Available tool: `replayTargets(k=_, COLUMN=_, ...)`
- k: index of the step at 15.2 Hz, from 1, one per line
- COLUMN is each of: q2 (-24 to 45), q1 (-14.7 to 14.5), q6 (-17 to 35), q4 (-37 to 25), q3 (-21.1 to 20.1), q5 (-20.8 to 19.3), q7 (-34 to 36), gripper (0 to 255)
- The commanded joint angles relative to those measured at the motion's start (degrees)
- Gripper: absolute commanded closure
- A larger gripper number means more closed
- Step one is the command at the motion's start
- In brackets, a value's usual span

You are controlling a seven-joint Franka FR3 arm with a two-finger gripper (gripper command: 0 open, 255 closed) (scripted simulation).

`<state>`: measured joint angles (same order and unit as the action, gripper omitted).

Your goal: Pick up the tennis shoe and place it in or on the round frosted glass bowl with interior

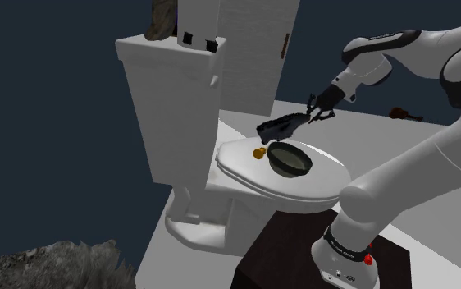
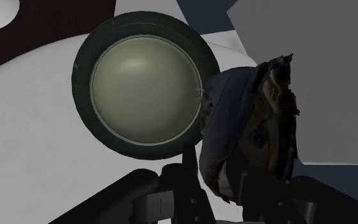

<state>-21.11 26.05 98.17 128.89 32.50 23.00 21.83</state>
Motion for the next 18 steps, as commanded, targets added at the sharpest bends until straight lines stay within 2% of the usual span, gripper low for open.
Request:
replayTargets(k=1, q2=-4.8, q1=2.0, q6=-0.7, q4=3.8, q3=-0.1, q5=-2.7, q7=0.2, gripper=255)
replayTargets(k=16, q2=-0.4, q1=1.5, q6=9.1, q4=11.6, q3=2.0, q5=-0.9, q7=-6.8, gripper=255)
replayTargets(k=18, q2=-0.4, q1=1.5, q6=9.1, q4=11.6, q3=2.0, q5=-0.9, q7=-6.8, gripper=255)
